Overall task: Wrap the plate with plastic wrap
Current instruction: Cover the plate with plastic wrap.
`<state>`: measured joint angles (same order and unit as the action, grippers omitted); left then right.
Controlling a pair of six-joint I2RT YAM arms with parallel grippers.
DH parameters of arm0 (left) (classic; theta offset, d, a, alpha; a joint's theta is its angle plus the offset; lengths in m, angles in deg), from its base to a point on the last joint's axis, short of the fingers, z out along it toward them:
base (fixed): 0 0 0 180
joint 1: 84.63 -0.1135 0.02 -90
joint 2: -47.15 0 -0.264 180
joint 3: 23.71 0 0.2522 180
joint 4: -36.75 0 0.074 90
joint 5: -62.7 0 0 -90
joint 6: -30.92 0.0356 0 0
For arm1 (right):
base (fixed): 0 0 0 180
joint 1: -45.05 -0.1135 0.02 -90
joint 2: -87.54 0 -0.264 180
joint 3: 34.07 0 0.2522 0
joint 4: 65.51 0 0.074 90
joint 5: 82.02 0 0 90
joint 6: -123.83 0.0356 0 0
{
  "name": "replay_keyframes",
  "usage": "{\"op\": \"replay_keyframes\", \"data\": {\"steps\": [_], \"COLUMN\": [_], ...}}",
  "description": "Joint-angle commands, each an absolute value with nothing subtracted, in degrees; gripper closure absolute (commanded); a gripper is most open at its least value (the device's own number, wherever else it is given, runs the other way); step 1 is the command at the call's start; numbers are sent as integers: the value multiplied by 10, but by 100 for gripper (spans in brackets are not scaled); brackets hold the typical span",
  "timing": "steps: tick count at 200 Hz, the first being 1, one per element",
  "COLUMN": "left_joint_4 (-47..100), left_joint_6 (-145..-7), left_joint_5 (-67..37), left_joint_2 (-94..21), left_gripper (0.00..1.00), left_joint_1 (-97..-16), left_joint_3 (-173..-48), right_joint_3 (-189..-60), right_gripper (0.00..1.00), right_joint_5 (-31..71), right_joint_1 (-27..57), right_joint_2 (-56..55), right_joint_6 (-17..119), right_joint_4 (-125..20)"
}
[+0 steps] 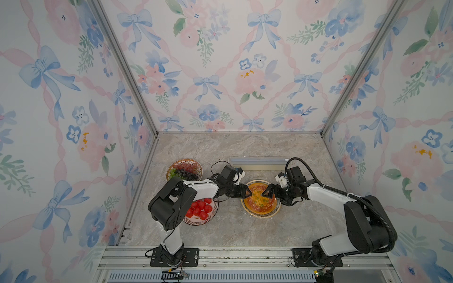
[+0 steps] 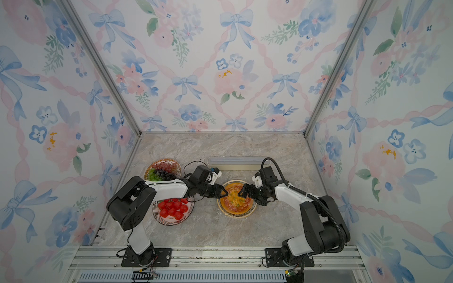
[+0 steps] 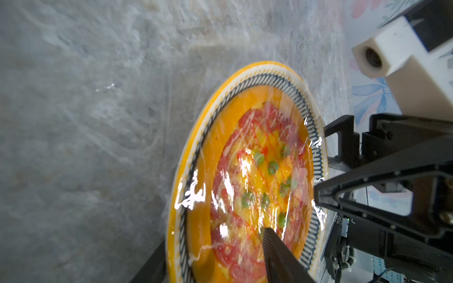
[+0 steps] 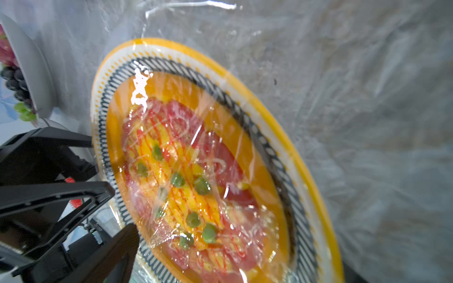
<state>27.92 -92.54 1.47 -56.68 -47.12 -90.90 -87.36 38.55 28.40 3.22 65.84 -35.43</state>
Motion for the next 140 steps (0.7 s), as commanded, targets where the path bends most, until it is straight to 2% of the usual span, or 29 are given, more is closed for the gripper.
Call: {"op": "replay_keyframes", "data": {"steps": [1, 54, 111, 140], "left_joint_4": [298, 256, 209, 201], "left_joint_6": [-903, -874, -887, -914], "left_joint_5": [28, -15, -42, -36], "left_joint_2": [-586, -575, -472, -419], "left_gripper": [41, 36, 33, 33], "left_joint_1": [-482, -524, -529, -523], "left_joint_3": [-945, -983, -924, -868], "right_joint_3": [-834, -868, -918, -911], "right_gripper": [3, 3, 3, 3], "right_joint_5": [412, 388, 378, 366], "right_joint_1": [323, 434, 401, 417], "right_joint_2": [40, 128, 73, 57], "right_joint_6": [658, 546, 562, 564], "right_joint_4": [-373, -204, -260, -274]}}
